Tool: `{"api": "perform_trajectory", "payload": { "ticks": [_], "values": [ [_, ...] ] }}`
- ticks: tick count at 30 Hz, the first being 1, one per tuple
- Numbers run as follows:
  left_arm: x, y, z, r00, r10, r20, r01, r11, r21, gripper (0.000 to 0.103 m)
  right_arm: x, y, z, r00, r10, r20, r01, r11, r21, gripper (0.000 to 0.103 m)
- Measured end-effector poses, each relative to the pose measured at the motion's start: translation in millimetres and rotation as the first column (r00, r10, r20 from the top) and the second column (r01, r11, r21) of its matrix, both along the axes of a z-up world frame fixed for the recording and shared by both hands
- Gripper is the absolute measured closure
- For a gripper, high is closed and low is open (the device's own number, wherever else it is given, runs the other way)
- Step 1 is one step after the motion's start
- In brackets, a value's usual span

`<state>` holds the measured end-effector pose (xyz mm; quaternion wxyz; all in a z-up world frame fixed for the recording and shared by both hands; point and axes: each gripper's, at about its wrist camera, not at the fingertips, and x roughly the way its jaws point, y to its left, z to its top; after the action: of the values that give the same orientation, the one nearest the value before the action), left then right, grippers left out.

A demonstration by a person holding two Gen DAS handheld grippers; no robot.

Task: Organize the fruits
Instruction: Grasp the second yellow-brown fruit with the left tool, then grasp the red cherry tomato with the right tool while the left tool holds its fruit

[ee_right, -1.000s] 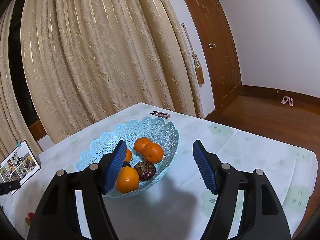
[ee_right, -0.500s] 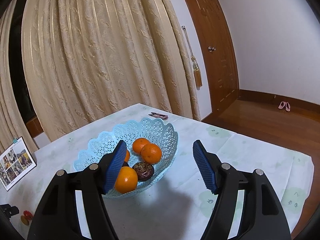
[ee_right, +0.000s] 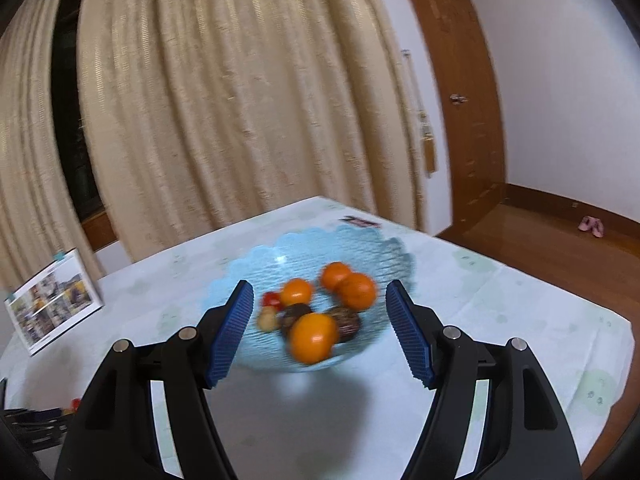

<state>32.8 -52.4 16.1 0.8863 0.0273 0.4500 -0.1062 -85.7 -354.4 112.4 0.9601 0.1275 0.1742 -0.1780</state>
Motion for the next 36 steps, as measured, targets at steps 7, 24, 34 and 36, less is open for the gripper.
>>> {"api": "perform_trajectory", "payload": {
  "ticks": [7, 24, 34, 36],
  "values": [
    [2, 4, -3, 1.0, -0.003, 0.01, 0.004, 1.0, -0.026, 0.072, 22, 46, -2, 0.966, 0.249, -0.072, -0.246, 0.968, 0.046, 0.033],
    [-11, 53, 27, 0.99, 0.097, 0.107, -0.084, 0.989, -0.121, 0.076, 86, 180, -45, 0.684, 0.661, -0.309, -0.617, 0.75, 0.24, 0.033],
    [-16, 75, 30, 0.98, 0.158, 0.123, -0.14, 0.98, -0.143, 0.076, 113, 240, -68, 0.569, 0.714, -0.408, -0.692, 0.684, 0.232, 0.053],
    [-17, 77, 30, 0.979, 0.162, 0.124, -0.143, 0.979, -0.148, 0.076, 118, 247, -74, 0.555, 0.714, -0.428, -0.695, 0.68, 0.233, 0.058]
  ]
}}
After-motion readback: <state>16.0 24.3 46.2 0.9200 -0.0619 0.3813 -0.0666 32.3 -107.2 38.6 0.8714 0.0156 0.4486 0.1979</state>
